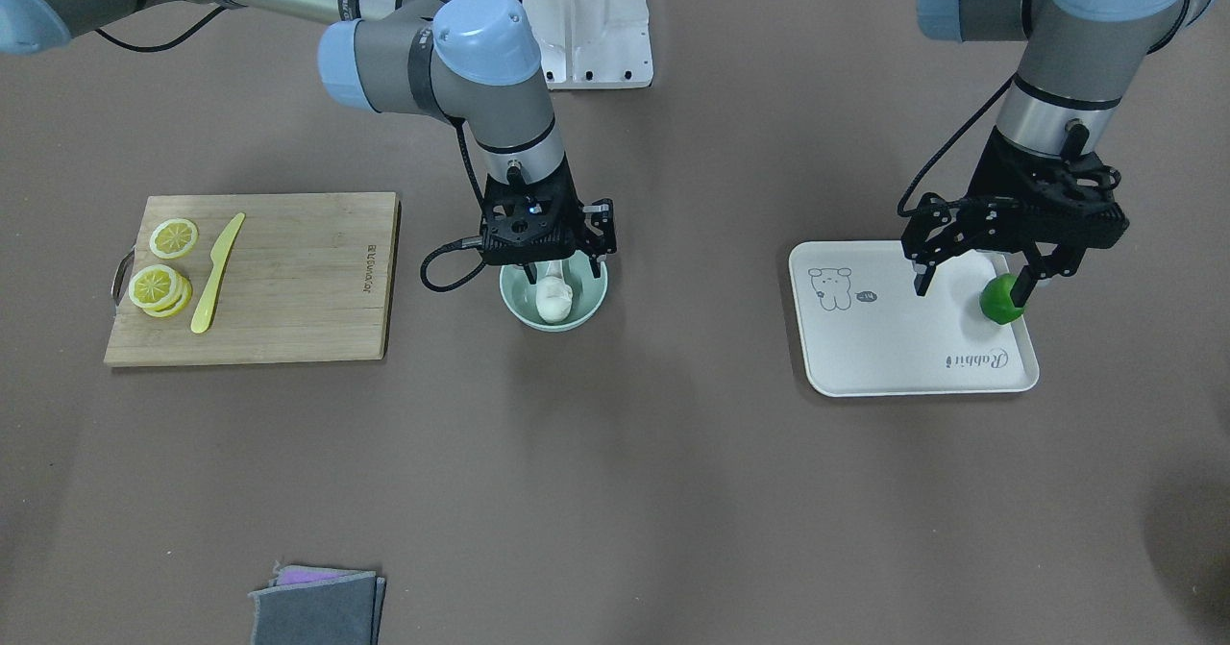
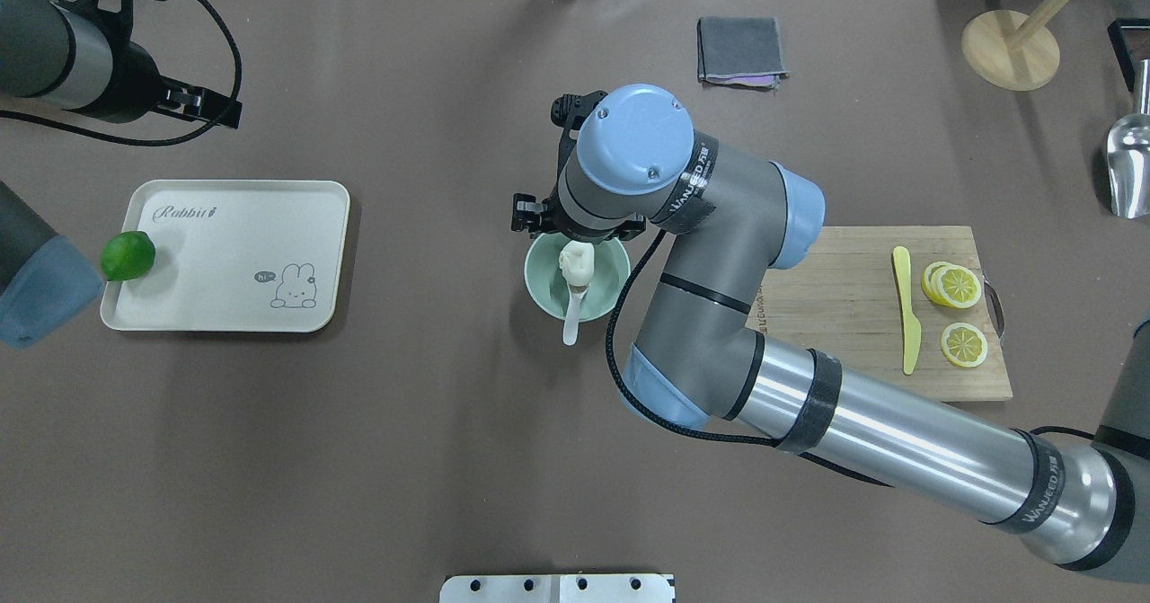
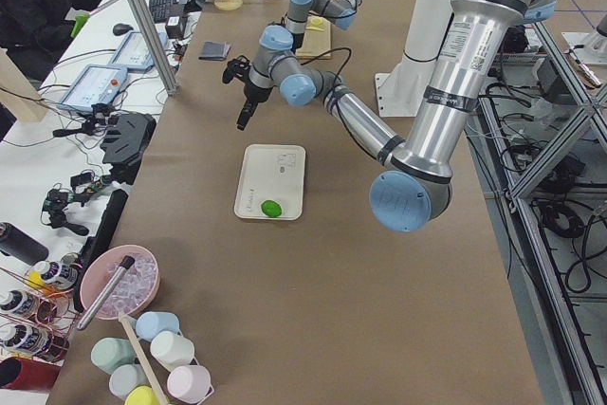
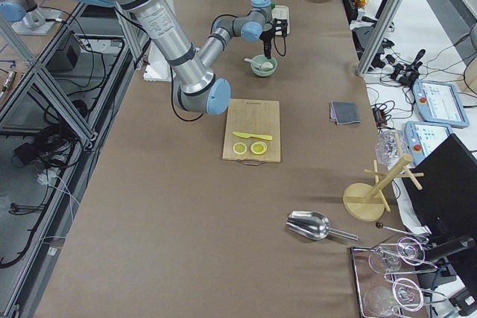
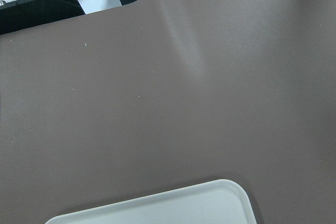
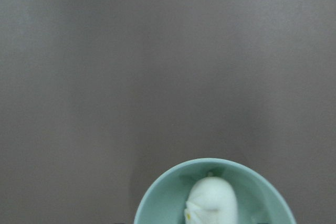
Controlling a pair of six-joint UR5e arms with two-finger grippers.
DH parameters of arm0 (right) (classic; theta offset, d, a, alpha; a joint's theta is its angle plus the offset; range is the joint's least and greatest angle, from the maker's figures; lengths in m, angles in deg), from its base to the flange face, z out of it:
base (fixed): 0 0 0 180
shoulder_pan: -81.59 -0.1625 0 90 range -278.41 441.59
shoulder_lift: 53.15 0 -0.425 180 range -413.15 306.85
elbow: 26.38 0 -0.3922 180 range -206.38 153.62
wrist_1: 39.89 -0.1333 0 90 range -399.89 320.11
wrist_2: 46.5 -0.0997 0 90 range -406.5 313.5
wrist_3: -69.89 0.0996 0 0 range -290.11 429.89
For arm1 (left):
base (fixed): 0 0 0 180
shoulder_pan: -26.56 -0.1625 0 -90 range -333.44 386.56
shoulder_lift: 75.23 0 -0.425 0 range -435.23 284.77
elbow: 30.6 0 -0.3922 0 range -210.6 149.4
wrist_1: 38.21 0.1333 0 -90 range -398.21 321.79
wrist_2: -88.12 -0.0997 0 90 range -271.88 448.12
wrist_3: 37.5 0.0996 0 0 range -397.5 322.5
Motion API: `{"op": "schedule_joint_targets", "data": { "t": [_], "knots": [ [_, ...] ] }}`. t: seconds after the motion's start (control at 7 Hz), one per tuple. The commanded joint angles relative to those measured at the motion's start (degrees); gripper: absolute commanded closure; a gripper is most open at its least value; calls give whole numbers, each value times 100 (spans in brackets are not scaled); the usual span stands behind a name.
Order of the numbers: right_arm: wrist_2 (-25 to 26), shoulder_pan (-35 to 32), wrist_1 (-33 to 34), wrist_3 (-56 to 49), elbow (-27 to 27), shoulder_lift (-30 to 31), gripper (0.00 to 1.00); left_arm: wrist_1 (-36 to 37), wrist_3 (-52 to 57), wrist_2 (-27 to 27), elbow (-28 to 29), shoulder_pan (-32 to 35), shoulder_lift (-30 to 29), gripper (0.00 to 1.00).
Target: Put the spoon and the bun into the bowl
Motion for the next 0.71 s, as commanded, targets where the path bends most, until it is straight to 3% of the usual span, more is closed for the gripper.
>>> {"op": "schedule_joint_targets", "data": {
  "t": [0.0,0.14,0.29,0.57],
  "knots": [
    [-443,-537,1385,-941,874,351,0,-121,264,0,-8,153,263,2],
    [-400,-887,1750,-1861,1480,979,0,-209,265,0,18,180,378,2],
    [-217,-943,1457,-2949,1747,1873,0,-210,248,-70,306,189,431,2],
    [-738,-2228,1367,-3889,1662,2512,0,-393,718,286,248,860,1088,2]
  ]
}}
